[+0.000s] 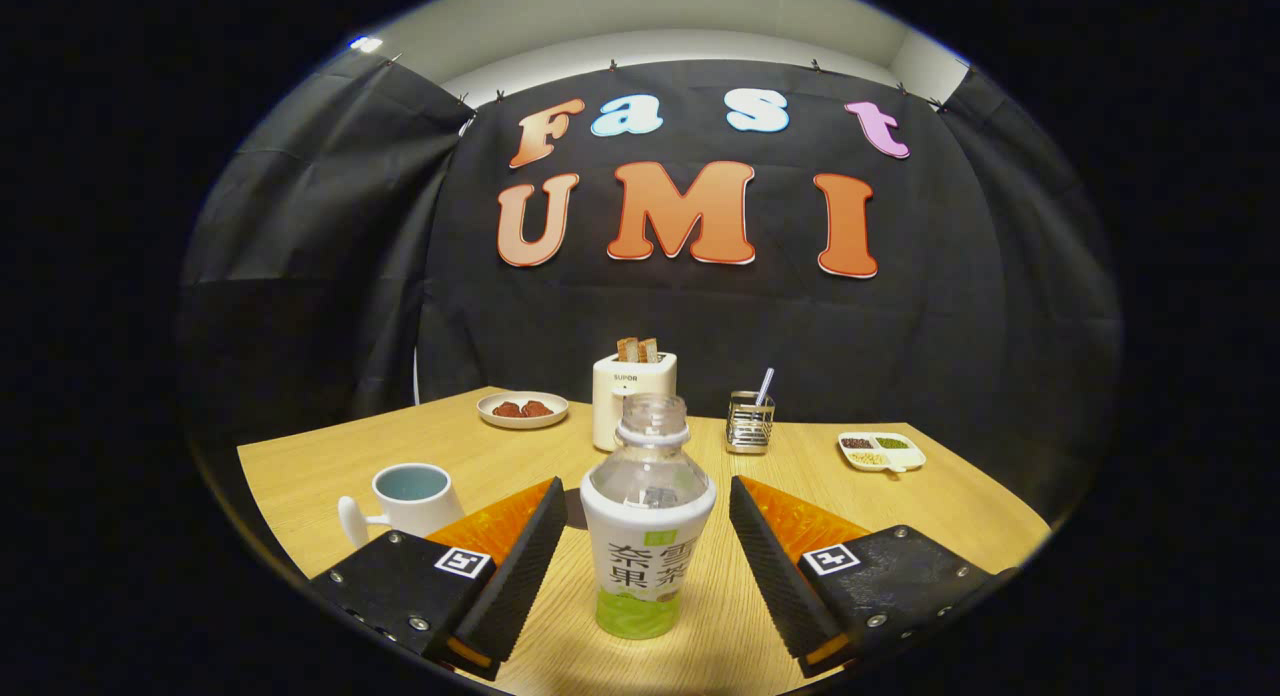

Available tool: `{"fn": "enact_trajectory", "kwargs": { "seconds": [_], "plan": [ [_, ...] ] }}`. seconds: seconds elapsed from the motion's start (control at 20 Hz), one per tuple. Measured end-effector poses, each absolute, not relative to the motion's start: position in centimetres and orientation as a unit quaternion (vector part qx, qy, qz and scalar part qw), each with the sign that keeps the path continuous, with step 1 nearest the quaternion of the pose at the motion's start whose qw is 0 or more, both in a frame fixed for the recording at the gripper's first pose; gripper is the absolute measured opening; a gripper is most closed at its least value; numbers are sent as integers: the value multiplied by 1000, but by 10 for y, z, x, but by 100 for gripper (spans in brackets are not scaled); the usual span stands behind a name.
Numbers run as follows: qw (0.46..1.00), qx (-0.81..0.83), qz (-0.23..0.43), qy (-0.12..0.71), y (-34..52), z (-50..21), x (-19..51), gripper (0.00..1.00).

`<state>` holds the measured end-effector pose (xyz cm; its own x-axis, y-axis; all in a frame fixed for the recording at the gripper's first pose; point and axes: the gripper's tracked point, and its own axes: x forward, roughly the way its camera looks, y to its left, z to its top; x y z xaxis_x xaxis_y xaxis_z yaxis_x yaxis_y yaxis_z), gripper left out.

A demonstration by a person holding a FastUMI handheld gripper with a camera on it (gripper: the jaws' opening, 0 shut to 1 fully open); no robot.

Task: Take the bottle from table, then pour the juice into the cup, finally place the bottle on the coaster

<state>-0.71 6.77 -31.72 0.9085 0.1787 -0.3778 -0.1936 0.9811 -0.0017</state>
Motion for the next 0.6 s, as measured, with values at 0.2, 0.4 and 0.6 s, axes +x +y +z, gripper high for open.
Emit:
{"fn": "enact_trajectory", "kwargs": {
  "seconds": [0.2, 0.4, 0.6],
  "plan": [
    [968, 10, 85, 236, 67, -347, -9, 97],
    [966, 22, 79, 247, 68, -362, -8, 80],
    [967, 14, 64, 246, 65, -362, -7, 64]
  ]
}}
